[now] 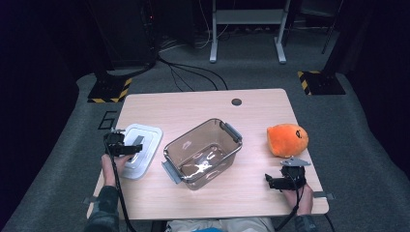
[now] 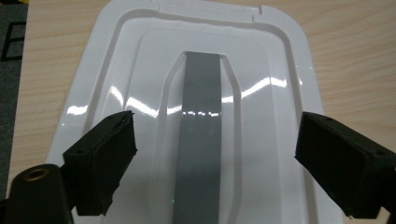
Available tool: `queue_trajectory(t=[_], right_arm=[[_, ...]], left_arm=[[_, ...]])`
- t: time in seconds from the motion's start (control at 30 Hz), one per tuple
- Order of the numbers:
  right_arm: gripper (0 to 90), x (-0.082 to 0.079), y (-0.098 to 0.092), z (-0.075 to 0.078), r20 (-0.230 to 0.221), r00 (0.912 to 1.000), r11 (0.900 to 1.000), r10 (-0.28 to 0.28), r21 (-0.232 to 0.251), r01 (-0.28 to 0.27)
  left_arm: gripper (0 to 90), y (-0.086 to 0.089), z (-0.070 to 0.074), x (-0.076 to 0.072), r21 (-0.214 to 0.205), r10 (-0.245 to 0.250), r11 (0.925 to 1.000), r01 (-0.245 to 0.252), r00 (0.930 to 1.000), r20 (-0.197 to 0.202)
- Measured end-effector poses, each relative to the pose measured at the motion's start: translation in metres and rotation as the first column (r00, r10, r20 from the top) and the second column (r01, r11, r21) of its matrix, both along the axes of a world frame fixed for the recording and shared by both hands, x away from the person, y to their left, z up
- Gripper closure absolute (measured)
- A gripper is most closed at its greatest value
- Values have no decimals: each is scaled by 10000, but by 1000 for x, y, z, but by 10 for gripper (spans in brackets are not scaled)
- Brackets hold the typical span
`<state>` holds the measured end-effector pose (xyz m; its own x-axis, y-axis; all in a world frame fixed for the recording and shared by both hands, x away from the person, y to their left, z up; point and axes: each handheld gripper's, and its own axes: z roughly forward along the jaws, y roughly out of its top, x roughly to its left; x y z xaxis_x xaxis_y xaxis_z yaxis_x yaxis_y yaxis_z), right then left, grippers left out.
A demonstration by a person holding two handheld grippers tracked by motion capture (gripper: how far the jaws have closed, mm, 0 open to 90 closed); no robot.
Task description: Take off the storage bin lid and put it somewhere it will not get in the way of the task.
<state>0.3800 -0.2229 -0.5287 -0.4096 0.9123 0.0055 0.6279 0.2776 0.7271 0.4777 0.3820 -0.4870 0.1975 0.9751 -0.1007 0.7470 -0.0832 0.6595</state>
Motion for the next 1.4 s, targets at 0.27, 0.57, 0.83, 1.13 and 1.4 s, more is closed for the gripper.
queue_trajectory(t=[0.27,0.57,0.83,1.13,1.4], right_arm=[[52,0,0,0,-3,10000,10000,26,-39,-26],[51,0,0,0,-3,10000,10000,-25,17,25],[51,0,0,0,-7,10000,10000,-6,1,6],[52,0,0,0,-3,10000,10000,-29,16,29],[52,0,0,0,-1,10000,10000,21,-11,-21]], left_arm=[[32,-8,7,-21,102,-363,9993,361,9990,249],[15,-21,7,-46,284,-1019,9945,1009,9941,364],[8,-37,1,-69,505,-1550,9871,1521,9860,607],[10,-52,-6,-83,789,-1961,9784,1910,9786,626],[14,-73,-9,-100,828,-2498,9666,2427,9641,898]])
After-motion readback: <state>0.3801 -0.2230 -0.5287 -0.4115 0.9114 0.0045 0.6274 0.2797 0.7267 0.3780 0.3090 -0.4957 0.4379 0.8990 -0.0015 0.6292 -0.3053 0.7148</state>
